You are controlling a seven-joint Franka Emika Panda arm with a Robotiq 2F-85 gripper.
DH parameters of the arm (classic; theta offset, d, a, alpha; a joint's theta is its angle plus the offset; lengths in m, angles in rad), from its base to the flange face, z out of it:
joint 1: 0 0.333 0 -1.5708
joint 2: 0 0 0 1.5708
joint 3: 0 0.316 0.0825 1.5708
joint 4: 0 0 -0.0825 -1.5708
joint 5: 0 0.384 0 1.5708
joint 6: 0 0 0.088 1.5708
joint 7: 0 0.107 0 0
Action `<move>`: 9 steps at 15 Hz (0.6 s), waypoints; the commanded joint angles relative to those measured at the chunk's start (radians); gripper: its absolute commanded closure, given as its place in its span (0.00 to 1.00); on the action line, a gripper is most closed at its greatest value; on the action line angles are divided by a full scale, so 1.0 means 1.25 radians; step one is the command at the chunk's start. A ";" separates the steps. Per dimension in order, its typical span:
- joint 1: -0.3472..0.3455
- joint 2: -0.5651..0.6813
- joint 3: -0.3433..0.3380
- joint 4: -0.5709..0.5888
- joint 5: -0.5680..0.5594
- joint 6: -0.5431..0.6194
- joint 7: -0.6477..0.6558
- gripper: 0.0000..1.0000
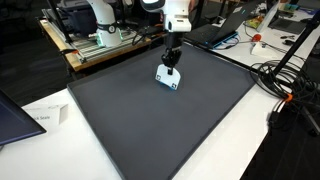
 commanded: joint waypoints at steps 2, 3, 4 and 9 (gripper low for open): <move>-0.019 -0.008 0.024 -0.004 0.048 -0.012 -0.073 0.99; -0.033 -0.016 0.037 -0.005 0.072 -0.027 -0.111 0.99; -0.057 -0.028 0.063 -0.010 0.120 -0.031 -0.176 0.99; -0.129 -0.067 0.126 -0.002 0.286 -0.091 -0.391 0.99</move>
